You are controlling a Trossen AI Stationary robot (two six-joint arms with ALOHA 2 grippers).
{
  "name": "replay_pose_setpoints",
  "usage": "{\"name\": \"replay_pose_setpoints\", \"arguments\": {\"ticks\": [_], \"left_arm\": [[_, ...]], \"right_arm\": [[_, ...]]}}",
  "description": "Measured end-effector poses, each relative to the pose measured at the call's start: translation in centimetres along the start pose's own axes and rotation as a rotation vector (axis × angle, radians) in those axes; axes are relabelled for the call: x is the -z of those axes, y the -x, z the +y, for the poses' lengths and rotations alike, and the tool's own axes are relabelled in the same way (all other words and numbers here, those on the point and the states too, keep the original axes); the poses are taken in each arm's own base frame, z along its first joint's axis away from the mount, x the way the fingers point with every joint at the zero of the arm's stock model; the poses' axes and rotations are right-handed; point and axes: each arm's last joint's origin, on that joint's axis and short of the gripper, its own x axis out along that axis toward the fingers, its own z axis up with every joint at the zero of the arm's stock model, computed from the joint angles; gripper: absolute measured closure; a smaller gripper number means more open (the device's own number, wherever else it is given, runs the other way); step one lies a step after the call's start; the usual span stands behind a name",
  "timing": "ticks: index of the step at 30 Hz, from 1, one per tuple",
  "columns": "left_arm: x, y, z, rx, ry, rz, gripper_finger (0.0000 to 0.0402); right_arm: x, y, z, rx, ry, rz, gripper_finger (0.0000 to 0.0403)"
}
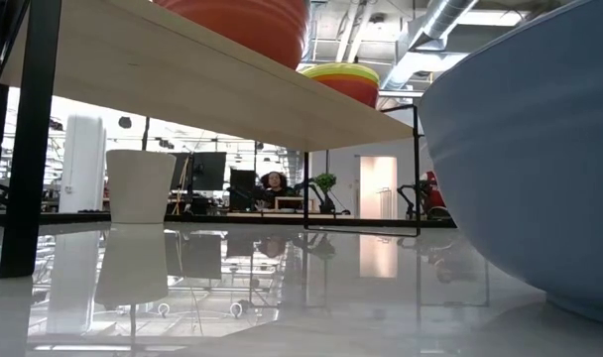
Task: Place and stack bowls onto a shelf
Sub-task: Stack the pink bowl on top of the green bowl into the shelf, then stack the blue bowl on top of the pink bowl into the shelf
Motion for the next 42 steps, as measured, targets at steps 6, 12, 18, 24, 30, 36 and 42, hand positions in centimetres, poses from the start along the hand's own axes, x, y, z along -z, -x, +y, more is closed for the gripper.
{"name": "replay_pose_setpoints", "arguments": {"ticks": [6,12,18,24,30,36,42], "left_arm": [[0.0,0.0,0.0,0.000,0.001,0.000,0.0358],[0.1,0.0,0.0,0.011,-0.003,0.015,0.0358],[0.1,0.0,0.0,0.014,-0.009,0.016,0.0358],[0.2,0.0,0.2,-0.027,-0.027,0.005,0.0358],[0.2,0.0,0.3,-0.032,-0.038,0.012,0.0358],[0.3,0.0,0.3,-0.033,-0.046,0.018,0.0358],[0.4,0.0,0.4,-0.025,-0.055,0.040,0.0358]], "right_arm": [[-1.0,1.8,0.1,0.004,-0.050,0.014,0.0382],[-1.8,9.0,3.6,0.021,-0.143,0.206,0.0357],[3.1,12.8,8.0,0.313,-0.301,0.633,0.0309],[7.9,12.8,13.0,0.480,-0.320,0.761,0.0208],[12.4,10.8,14.7,0.503,-0.429,0.794,0.0140],[16.3,8.6,14.5,0.394,-0.497,0.882,0.0142],[19.2,7.0,13.9,0.305,-0.526,0.915,0.0142]]}}
